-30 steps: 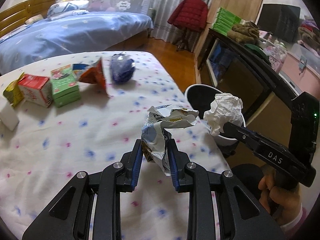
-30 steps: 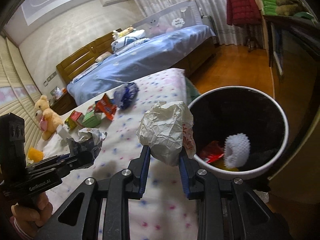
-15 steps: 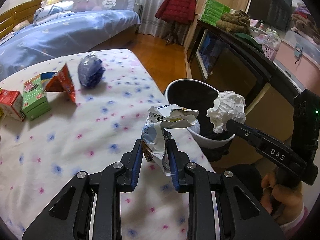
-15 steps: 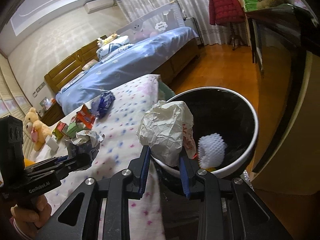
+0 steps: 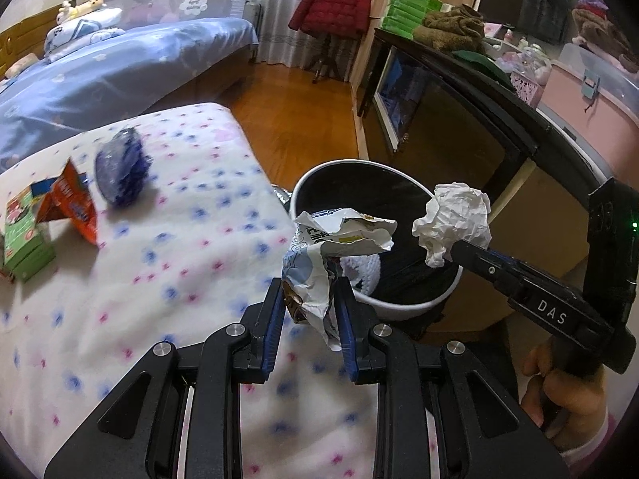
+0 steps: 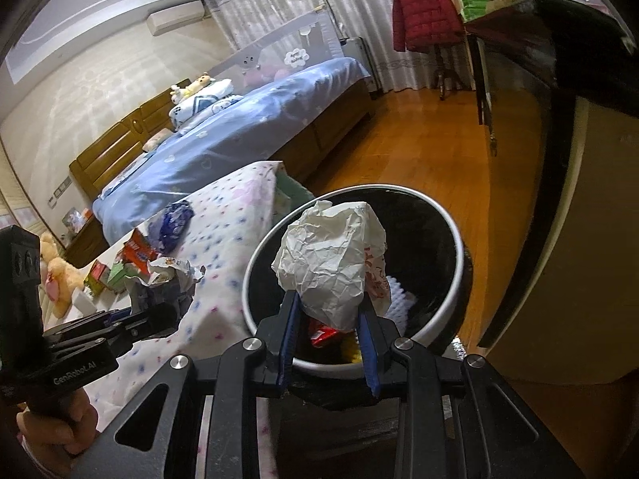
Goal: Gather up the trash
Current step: 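Carry the tissue and foil wrapper over the black bin, then open both tools to drop the tissue and foil wrapper into the bin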
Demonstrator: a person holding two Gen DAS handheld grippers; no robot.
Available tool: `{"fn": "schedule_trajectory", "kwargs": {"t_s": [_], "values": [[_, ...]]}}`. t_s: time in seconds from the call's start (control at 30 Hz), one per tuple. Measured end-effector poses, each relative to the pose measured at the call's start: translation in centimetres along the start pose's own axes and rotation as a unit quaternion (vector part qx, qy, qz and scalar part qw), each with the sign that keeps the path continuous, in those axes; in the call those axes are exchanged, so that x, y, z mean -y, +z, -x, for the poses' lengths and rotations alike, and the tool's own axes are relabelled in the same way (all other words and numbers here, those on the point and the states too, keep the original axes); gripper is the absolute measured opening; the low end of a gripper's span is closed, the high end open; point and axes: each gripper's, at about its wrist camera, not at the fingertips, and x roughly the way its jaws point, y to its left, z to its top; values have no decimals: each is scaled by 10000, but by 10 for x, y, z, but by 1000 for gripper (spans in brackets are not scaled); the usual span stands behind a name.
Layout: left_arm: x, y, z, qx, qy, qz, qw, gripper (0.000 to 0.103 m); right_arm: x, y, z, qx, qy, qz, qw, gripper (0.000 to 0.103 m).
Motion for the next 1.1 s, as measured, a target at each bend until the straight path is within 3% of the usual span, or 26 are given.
{"fn": "schedule_trajectory", "kwargs": {"t_s": [1.1], "values": [[18,28,-56,-431,-117,-129,9989,24,30,23,-30,-191,-213,-166,9995,33]]}}
